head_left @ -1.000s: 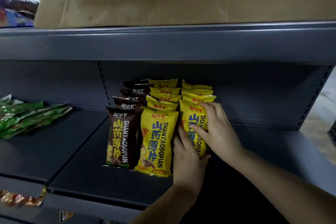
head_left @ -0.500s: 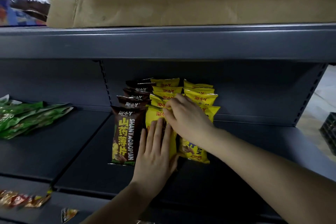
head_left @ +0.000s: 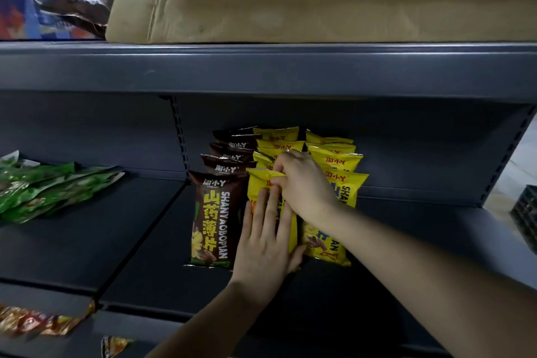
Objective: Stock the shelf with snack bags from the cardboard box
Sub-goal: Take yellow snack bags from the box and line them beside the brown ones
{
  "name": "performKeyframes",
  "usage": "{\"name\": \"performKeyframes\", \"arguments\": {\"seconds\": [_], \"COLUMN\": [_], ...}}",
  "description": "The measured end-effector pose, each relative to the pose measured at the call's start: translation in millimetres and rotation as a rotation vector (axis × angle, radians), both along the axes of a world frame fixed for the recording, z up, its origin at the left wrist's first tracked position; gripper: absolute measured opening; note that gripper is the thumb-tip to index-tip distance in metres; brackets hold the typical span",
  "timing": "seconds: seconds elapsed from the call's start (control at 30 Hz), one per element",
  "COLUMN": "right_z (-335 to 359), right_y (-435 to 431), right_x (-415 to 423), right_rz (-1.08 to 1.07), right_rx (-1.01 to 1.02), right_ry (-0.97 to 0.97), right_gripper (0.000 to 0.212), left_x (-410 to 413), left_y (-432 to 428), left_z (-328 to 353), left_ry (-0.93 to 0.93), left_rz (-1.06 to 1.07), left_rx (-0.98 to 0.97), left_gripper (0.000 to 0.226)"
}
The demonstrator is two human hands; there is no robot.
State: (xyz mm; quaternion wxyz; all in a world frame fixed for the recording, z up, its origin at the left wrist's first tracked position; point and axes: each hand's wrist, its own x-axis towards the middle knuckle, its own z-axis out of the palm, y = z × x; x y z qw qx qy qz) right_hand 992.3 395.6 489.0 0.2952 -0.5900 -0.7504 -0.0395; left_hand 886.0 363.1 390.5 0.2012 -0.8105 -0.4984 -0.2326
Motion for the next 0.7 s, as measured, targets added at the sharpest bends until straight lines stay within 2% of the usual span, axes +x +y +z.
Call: {"name": "performKeyframes", "arguments": {"seconds": [0.1, 0.23, 0.37, 0.43, 0.53, 0.6, 0.7], "right_z": [-8.5, -16.5, -18.2, -20.8, -29.2, -39.2, -62.2], "right_y": [-2.4, -6.4, -10.6, -14.1, -32.4, -49.5, -69.6], "right_x": [3.0, 8.1, 10.3, 9.8, 7.6, 8.4, 11.9], "right_rz": [-0.029, 0.000, 0.040, 0.007, -0.032, 0.022, 0.127], "right_rx": [0.083, 0.124, 0.099, 0.178, 0.302, 0.332, 0.275], "right_ry": [-0.032, -0.054, 0.064, 0.059, -0.045, -0.172, -0.394], "right_gripper": [0.022, 0.027, 0.027, 0.028, 0.033, 0.038, 0.060], "left_x": [-6.8, -26.2, -31.9, -27.5, -23.0, -28.2, -54.3], "left_y": [-6.2, -18.0, -20.0, -18.6, -17.4, -19.6, -23.1], "left_z": [-0.9, -7.2, -2.8, 1.0, 2.4, 3.1, 0.0], "left_ry": [0.022, 0.053, 0.074, 0.050, 0.023, -0.016, -0.061], "left_rz": [-0.031, -0.071, -0.126, -0.113, -0.094, -0.098, -0.063], "left_rx": [0.007, -0.017, -0.017, -0.033, -0.073, -0.070, 0.017], "left_gripper": [0.076, 0.097, 0.110, 0.118, 0.125, 0.129, 0.117]}}
